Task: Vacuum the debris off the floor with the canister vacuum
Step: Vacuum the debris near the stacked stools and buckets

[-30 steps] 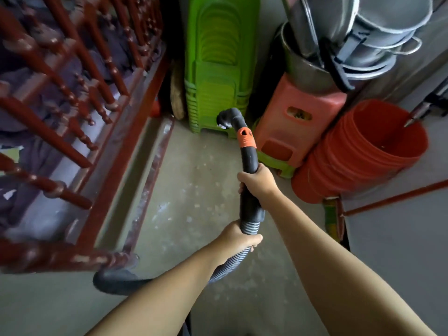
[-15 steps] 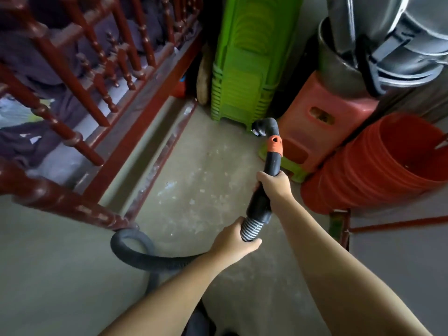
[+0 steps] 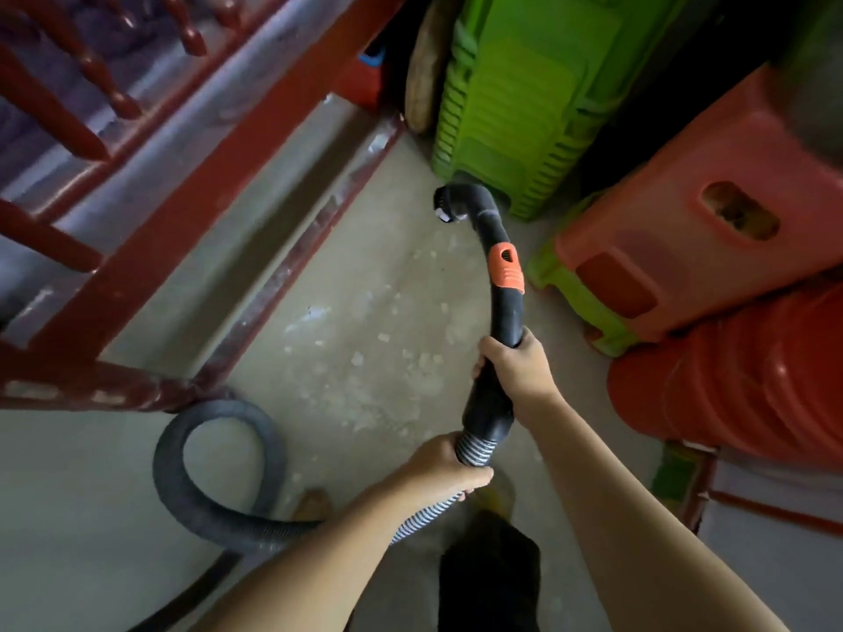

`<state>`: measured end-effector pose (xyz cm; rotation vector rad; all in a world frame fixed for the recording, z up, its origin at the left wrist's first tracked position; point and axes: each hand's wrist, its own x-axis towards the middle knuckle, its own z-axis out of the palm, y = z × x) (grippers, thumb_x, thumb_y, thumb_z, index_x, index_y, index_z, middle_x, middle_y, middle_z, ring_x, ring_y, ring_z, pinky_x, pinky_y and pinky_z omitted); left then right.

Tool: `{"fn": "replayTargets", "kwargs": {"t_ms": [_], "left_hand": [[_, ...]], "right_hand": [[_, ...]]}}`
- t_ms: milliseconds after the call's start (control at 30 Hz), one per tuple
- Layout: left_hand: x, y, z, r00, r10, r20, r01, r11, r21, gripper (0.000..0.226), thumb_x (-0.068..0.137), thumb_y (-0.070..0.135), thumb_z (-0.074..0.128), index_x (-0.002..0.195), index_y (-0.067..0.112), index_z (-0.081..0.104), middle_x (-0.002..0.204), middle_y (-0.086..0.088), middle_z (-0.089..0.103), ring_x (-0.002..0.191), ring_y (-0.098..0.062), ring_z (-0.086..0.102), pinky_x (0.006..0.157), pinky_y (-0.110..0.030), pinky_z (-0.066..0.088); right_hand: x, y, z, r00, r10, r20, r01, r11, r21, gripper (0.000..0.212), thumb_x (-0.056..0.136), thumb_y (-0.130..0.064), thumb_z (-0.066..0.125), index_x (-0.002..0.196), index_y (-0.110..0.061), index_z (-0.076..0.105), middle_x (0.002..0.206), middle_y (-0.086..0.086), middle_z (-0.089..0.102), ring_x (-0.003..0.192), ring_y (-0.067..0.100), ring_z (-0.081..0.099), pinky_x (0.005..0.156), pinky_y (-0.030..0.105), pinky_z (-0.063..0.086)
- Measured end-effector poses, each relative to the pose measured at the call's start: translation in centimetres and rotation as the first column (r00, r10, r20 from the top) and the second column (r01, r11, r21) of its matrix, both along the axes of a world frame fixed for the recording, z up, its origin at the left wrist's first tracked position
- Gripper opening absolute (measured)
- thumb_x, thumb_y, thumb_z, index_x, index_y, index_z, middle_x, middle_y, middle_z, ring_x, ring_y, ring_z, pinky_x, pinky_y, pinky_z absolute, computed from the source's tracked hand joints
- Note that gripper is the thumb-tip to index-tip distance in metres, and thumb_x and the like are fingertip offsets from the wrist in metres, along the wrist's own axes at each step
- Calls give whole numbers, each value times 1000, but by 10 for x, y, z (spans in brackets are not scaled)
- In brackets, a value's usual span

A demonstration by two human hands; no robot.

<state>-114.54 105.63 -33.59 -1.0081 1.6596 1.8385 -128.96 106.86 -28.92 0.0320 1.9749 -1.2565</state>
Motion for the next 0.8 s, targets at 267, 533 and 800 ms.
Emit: {"fn": "replayTargets", "kwargs": {"t_ms": [267, 533, 800], "left_hand": [[-57, 38, -174, 971, 177, 160, -46, 796, -603, 32, 82, 45, 63, 103, 21, 56, 92, 1, 69, 85, -20, 67, 70, -28, 47], [-67, 4, -327, 993, -115, 40, 120, 979, -167, 49, 86, 40, 65, 123, 13, 47, 109, -5, 59, 102, -24, 62, 92, -41, 51], [-152, -47, -407, 995, 58, -78, -60, 998, -23, 15, 82, 16, 70, 83, 16, 54, 76, -7, 61, 61, -22, 60, 72, -38, 57]], "right_hand": [[-36, -4, -193, 968, -136, -211, 188, 950, 251, 22, 77, -23, 61, 94, -20, 48, 86, 11, 67, 73, 29, 67, 76, 44, 57], [-55, -3, -336, 979, -131, -159, 147, 984, 99, 23, 82, -7, 62, 102, -9, 51, 70, 10, 60, 53, 18, 59, 53, 28, 51], [-145, -50, -419, 982, -162, -98, 162, 987, -12, 15, 84, -3, 62, 93, -5, 49, 63, 8, 54, 48, 19, 53, 55, 33, 52]]}}
